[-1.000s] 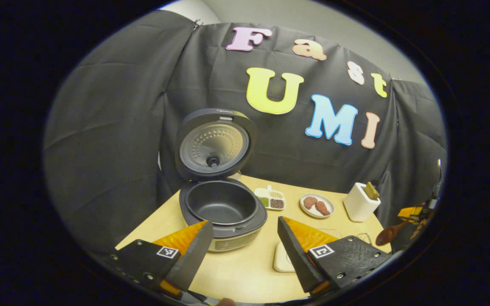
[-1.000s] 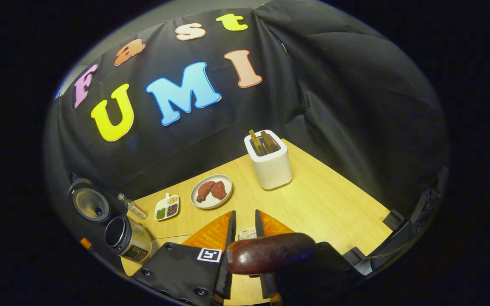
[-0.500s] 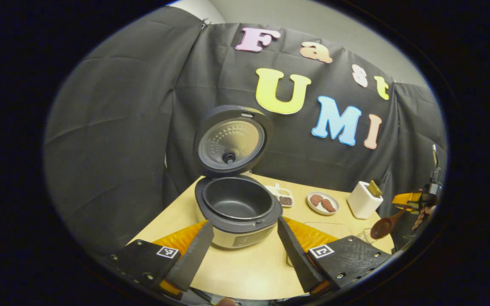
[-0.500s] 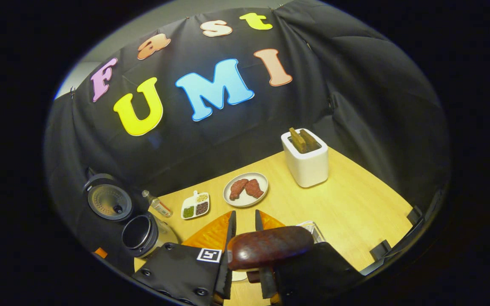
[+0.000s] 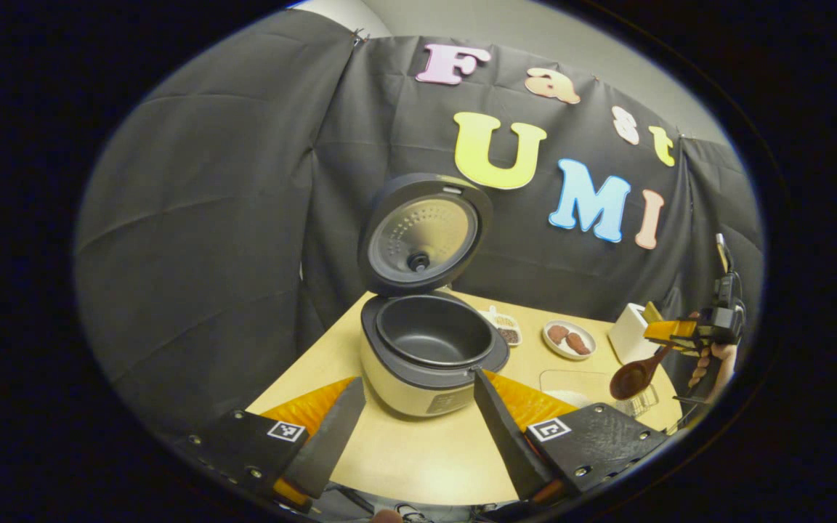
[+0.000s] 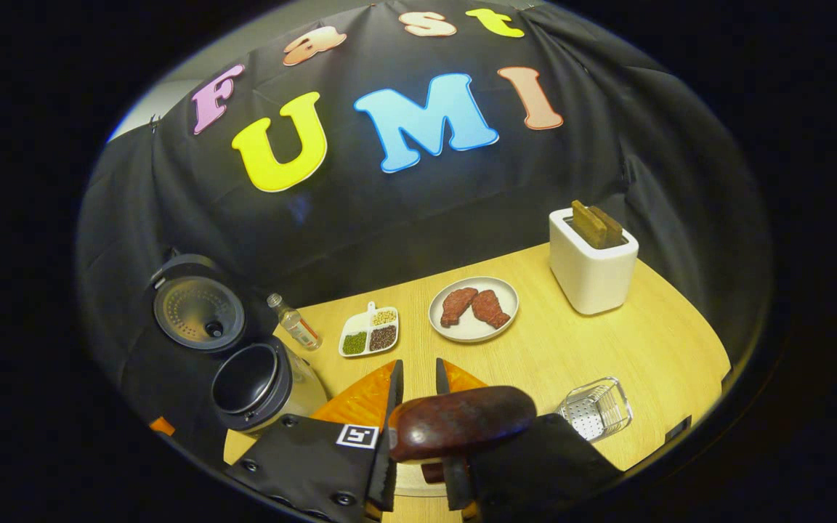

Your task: Close the left gripper, press the button to open the rice cooker; take a wooden spoon from the chopstick holder with the right hand, scoop a spoonful of rice and pour it into the rice cooker, then put the wooden spoon back into the chopstick holder.

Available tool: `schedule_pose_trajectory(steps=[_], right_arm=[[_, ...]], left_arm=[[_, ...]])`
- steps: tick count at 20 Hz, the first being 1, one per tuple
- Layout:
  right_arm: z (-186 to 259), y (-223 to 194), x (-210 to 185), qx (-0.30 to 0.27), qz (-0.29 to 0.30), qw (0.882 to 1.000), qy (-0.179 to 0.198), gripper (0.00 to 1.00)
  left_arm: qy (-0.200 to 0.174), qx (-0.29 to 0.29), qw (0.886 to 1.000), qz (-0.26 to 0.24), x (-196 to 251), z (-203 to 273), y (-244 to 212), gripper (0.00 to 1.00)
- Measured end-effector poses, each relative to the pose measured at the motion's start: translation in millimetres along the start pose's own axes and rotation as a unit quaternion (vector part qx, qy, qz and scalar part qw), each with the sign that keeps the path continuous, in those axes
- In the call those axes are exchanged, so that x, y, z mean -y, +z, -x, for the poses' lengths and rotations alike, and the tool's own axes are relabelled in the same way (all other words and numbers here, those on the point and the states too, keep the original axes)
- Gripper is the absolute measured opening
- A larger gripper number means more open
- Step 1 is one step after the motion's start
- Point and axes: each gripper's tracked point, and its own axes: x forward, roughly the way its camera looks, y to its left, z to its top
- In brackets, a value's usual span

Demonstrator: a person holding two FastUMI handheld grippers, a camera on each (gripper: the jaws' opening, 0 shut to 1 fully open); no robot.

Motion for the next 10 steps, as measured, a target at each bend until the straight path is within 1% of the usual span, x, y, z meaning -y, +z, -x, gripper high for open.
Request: schedule_pose_trajectory(steps=[1, 3, 6, 10], right_arm=[[-8, -6, -2, -0.007, 0.006, 1.000, 0.003, 0.26], [-20, -20, -1, -0.018, 0.023, 1.000, 0.001, 0.25], [-38, -39, 3, -0.038, 0.059, 0.998, -0.010, 0.25], [-48, -63, 6, -0.060, 0.090, 0.994, -0.020, 0.26]], left_arm=[[0.002, -0.004, 1.000, -0.001, -4, 0, -4, 0.94], [0.002, -0.008, 1.000, -0.002, -7, -3, -5, 0.95], [0.002, -0.012, 1.000, -0.007, -12, -6, -9, 0.94], [-0.005, -0.017, 1.000, -0.007, -12, -9, -14, 0.94]])
